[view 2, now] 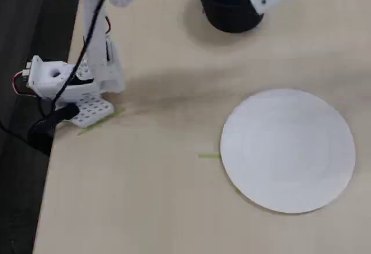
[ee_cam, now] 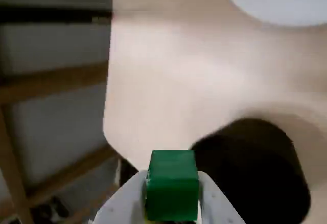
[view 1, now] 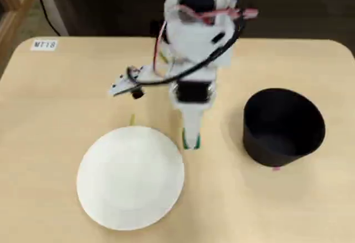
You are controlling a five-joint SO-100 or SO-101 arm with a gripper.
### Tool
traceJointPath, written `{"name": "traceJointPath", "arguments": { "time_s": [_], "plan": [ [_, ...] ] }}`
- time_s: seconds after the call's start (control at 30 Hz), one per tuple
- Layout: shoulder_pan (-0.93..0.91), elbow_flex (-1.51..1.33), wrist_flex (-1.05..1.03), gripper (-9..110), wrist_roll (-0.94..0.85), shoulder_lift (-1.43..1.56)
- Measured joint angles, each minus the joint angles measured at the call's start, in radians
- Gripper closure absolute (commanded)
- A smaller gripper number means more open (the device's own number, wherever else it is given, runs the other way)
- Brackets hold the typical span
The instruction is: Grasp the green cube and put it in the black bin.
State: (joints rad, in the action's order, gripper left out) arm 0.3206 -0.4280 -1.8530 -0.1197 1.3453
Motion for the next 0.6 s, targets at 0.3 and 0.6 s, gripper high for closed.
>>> {"name": "traceJointPath", "arguments": {
  "time_s": [0.3,0.6],
  "plan": [
    [0.385,-0.126,0.023,102,-0.063,-0.098],
    [0.376,-0.126,0.130,101,-0.021,-0.236]
  ]
}}
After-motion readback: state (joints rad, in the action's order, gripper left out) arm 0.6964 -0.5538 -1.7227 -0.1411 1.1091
